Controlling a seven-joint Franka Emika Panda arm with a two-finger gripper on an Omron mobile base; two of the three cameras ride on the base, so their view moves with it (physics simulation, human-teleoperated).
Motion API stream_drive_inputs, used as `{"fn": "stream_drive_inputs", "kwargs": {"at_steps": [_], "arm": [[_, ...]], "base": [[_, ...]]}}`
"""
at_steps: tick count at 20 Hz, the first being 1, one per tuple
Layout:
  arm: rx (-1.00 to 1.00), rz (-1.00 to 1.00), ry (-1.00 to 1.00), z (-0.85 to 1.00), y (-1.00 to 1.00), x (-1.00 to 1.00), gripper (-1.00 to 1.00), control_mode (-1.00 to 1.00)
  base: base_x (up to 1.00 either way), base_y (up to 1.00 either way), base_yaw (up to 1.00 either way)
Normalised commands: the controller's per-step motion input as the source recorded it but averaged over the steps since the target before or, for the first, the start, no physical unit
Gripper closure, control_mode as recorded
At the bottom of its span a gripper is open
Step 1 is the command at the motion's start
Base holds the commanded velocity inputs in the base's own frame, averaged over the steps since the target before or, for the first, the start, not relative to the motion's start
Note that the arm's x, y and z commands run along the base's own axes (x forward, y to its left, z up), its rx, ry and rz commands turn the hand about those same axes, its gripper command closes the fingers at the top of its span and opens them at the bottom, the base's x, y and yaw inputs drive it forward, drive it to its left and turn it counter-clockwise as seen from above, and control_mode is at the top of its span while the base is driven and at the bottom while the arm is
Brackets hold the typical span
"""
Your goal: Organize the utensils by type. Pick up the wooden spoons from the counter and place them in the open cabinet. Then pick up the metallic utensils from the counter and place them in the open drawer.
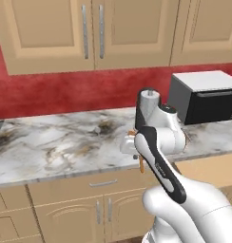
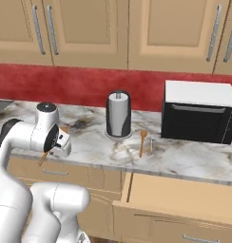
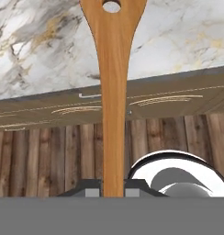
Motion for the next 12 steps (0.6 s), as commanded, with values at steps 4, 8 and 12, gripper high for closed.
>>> {"fn": "stream_drive_inputs", "kwargs": {"at_steps": [4,8,12], "arm": [[0.00,0.00,0.00,0.00,0.00,0.00,1.00,1.00],[0.00,0.00,0.00,0.00,0.00,0.00,1.00,1.00],[0.00,0.00,0.00,0.00,0.00,0.00,1.00,1.00]], "base": [[-0.64,0.00,0.00],[-0.46,0.01,0.23],[-0.38,0.00,0.49]]}}
